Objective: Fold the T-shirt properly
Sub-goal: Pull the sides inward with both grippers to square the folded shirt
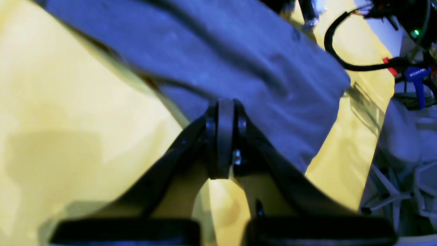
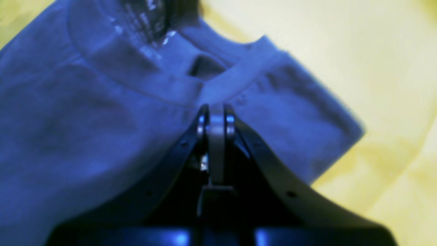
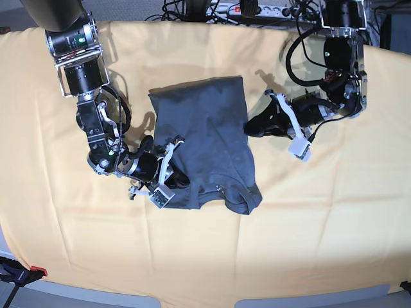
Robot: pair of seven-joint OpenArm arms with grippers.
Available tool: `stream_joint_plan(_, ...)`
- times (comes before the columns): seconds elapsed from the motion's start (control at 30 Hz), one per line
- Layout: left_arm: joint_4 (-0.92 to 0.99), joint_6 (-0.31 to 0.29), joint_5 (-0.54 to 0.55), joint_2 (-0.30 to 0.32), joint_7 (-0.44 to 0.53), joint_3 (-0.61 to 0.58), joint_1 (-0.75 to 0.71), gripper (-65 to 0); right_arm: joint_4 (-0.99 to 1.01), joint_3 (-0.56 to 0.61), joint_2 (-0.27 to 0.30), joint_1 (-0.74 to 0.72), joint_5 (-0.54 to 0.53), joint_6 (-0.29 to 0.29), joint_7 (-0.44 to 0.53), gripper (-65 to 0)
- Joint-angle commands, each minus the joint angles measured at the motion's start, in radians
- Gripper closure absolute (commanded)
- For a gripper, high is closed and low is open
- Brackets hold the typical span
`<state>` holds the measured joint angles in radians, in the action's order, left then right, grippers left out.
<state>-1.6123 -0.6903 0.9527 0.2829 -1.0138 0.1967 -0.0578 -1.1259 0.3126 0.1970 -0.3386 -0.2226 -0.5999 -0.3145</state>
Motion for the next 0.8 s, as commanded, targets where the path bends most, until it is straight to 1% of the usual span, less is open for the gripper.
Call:
stream_joint_plan(0.0,-0.018,-0.008,0.019,0.006,0.018,0.004,0.013,0.0,0.005,-0.004,0.005,-0.025,0.048,0.07,-0.019,0.0)
stream_joint_plan(0.03,-0.018,-0.008,0.011,0.006,0.018,0.005,0.013,0.0,0.01,-0.004,0.006,-0.024,0.074,0.135,-0.028,0.0)
stream_joint_plan(0.1,-0.018,-0.008,-0.004,0.006,0.019,0.011,0.014,0.0,0.009,-0.004,0.006,-0.024,0.095,0.26,-0.082,0.0)
stream_joint_plan(0.17,-0.018,-0.008,-0.003,0.006,0.019,0.022,0.014,0.0,0.002,-0.004,0.006,-0.026,0.101,0.364,-0.126,0.0)
stream_joint_plan(0.2,-0.018,-0.008,-0.003,0.006,0.019,0.026,0.014,0.0,-0.008,-0.005,0.007,-0.026,0.1,0.396,-0.142,0.0)
stream_joint_plan(0.3,-0.018,-0.008,-0.003,0.009,0.019,0.043,0.014,0.0,-0.071,-0.006,0.013,-0.026,0.089,0.436,-0.181,0.0)
stream_joint_plan(0.33,-0.018,-0.008,-0.002,0.018,0.019,0.044,0.014,0.0,-0.106,-0.006,0.015,-0.025,0.09,0.461,-0.199,0.0)
stream_joint_plan(0.43,-0.018,-0.008,0.002,0.064,0.019,0.045,0.014,0.0,-0.24,-0.01,0.017,-0.025,0.094,0.594,-0.286,0.0)
stream_joint_plan(0.47,-0.019,-0.008,0.002,0.082,0.019,0.045,0.015,0.0,-0.291,-0.02,0.017,-0.024,0.094,0.624,-0.325,0.0)
stream_joint_plan(0.5,-0.019,-0.008,0.002,0.1,0.019,0.045,0.019,0.0,-0.343,-0.036,0.017,-0.024,0.093,0.642,-0.369,0.0)
stream_joint_plan(0.57,-0.02,-0.008,0.003,0.132,0.019,0.047,0.027,0.0,-0.438,-0.075,0.017,-0.024,0.09,0.64,-0.446,0.0)
stream_joint_plan(0.6,-0.023,-0.008,0.006,0.147,0.019,0.047,0.032,0.0,-0.475,-0.097,0.022,-0.024,0.089,0.624,-0.475,0.0)
stream_joint_plan(0.63,-0.024,-0.008,0.008,0.163,0.019,0.047,0.035,0.0,-0.5,-0.116,0.032,-0.024,0.075,0.594,-0.498,0.0)
stream_joint_plan(0.7,-0.025,-0.008,0.032,0.198,0.019,0.047,0.038,0.0,-0.528,-0.152,0.067,-0.014,-0.027,0.528,-0.52,0.0)
stream_joint_plan(0.77,-0.025,-0.008,0.045,0.234,0.019,0.047,0.035,0.0,-0.537,-0.189,0.107,0.011,-0.17,0.438,-0.536,0.0)
